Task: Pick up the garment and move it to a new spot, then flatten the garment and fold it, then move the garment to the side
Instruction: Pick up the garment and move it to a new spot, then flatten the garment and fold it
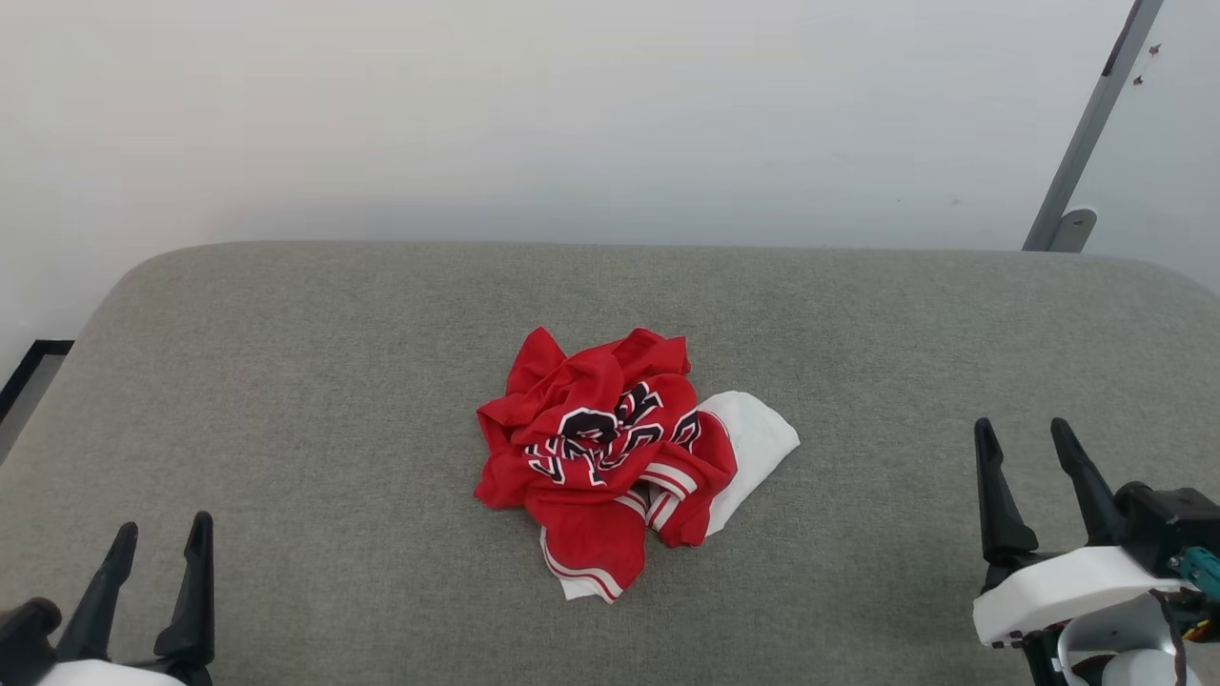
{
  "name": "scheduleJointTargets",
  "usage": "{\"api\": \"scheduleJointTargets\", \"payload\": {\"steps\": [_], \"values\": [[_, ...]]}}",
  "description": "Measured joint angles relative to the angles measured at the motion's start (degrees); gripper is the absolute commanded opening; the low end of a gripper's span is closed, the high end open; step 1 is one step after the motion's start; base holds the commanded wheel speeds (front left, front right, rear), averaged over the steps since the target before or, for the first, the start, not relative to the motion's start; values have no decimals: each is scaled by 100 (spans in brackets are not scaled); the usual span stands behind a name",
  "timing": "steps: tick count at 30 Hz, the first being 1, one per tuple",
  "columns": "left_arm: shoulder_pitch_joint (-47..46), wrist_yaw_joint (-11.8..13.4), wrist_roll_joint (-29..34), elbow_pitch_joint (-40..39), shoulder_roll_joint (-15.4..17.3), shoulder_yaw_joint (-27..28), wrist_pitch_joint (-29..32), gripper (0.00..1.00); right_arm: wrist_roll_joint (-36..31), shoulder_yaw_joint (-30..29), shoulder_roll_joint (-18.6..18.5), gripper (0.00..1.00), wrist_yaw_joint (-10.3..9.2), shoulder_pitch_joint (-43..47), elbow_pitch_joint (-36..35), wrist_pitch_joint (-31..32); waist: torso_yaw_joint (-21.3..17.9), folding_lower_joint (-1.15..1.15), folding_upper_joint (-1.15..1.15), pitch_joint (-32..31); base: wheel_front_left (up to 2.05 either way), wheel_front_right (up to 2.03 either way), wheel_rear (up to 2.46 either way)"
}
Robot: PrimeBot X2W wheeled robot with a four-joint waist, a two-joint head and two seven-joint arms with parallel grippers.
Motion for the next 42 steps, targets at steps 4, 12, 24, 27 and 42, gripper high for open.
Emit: {"api": "scheduleJointTargets", "payload": {"steps": [4,12,24,27,42], "values": [[53,-124,129,22,-119,141,0,100,48,4,13,100,0,29,1,73,17,0,0,10,0,0,0],[48,-334,349,114,-248,293,0,100,47,38,32,100,0,116,-38,229,103,0,0,45,0,0,0],[-155,-465,444,222,-391,203,0,100,282,481,-180,100,0,-64,102,995,437,0,0,180,0,0,0],[-206,-491,459,234,-424,149,0,100,372,692,-409,100,1,-270,272,1379,565,0,0,261,0,0,0],[-1003,-786,577,568,-871,-303,0,100,601,1733,-1550,100,1,-1668,1203,2899,1468,0,0,1092,0,0,0]]}}
